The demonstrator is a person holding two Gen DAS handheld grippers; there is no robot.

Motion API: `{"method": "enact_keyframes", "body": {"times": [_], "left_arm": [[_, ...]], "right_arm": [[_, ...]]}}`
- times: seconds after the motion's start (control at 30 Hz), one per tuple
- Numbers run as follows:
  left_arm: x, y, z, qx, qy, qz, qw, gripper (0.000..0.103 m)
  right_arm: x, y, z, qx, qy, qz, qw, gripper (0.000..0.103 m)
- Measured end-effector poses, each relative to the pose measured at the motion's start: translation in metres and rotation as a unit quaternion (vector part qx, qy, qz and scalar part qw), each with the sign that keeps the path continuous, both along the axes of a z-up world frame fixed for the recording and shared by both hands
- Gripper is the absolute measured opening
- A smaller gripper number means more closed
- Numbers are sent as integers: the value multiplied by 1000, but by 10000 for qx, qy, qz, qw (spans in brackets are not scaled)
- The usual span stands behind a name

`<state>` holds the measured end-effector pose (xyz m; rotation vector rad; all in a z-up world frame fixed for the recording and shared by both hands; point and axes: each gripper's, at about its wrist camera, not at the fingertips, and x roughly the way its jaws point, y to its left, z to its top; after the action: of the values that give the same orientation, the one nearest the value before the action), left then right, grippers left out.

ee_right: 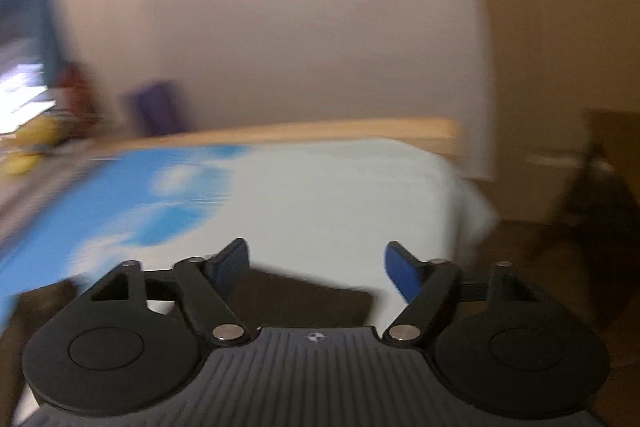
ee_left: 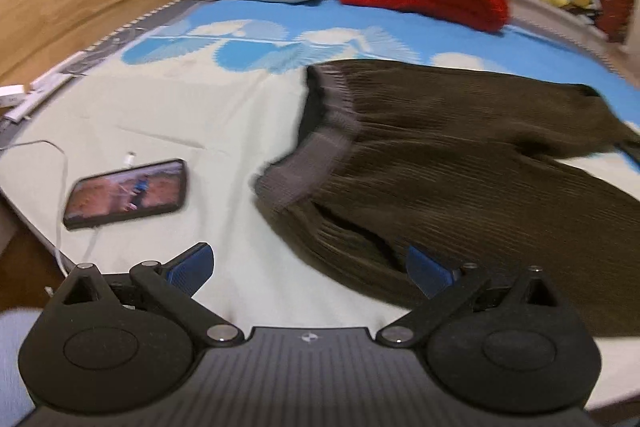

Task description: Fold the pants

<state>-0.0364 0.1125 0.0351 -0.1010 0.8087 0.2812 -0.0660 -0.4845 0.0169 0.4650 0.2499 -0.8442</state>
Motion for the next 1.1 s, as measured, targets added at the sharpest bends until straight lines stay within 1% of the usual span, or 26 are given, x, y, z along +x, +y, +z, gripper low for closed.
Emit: {"method": "enact_keyframes", "body": {"times": [0.03,0.07,0.1,0.17,0.23,0.27,0.33,0.37,0.43,0.53,0.6,0.67,0.7,0.8,0.97,1.1], "left_arm": [[-6,-5,2,-94,-16,-88,9999,103],[-12,-12,5,-194,-28,-188,9996,103],[-16,-18,7,-279,-38,-281,9992,103],[-21,-31,12,-388,-92,-460,9981,103],[-24,-42,17,-390,-157,-569,9975,103],[-23,-47,18,-366,-186,-580,9975,103],[-22,-54,20,-333,-240,-559,9976,103],[-21,-55,20,-332,-242,-553,9976,103],[-18,-57,19,-307,-222,-536,9978,103],[-15,-52,20,-366,-198,-461,9981,103],[-11,-47,21,-423,-198,-377,9982,103],[-5,-43,22,-480,-209,-323,9981,103],[-2,-42,24,-498,-218,-315,9980,103],[12,-42,30,-480,-287,-320,9979,103],[47,-42,51,-78,-478,-219,9986,103],[91,-24,73,353,-642,-240,9970,103]], "right_arm": [[-6,18,0,-47,-135,448,9989,93],[-8,36,0,-3,-229,1048,9942,93],[-8,50,0,54,-265,1599,9868,93],[-7,82,0,91,-381,2467,9683,94],[-1,107,0,-52,-348,3025,9525,95],[3,121,0,-259,-281,3177,9474,95],[14,138,-1,-550,-184,3233,9445,96],[19,142,-1,-540,-184,3245,9442,96],[32,140,-3,-304,-140,3179,9475,96],[38,126,-8,275,-166,2978,9541,96],[38,129,-10,570,-193,2928,9543,96],[47,130,-14,687,-138,2927,9536,96],[44,137,-19,677,-113,2938,9534,96],[46,143,-20,572,-31,2966,9533,96],[48,148,-18,469,85,2958,9541,96],[61,139,-14,687,229,2928,9534,96]]}}
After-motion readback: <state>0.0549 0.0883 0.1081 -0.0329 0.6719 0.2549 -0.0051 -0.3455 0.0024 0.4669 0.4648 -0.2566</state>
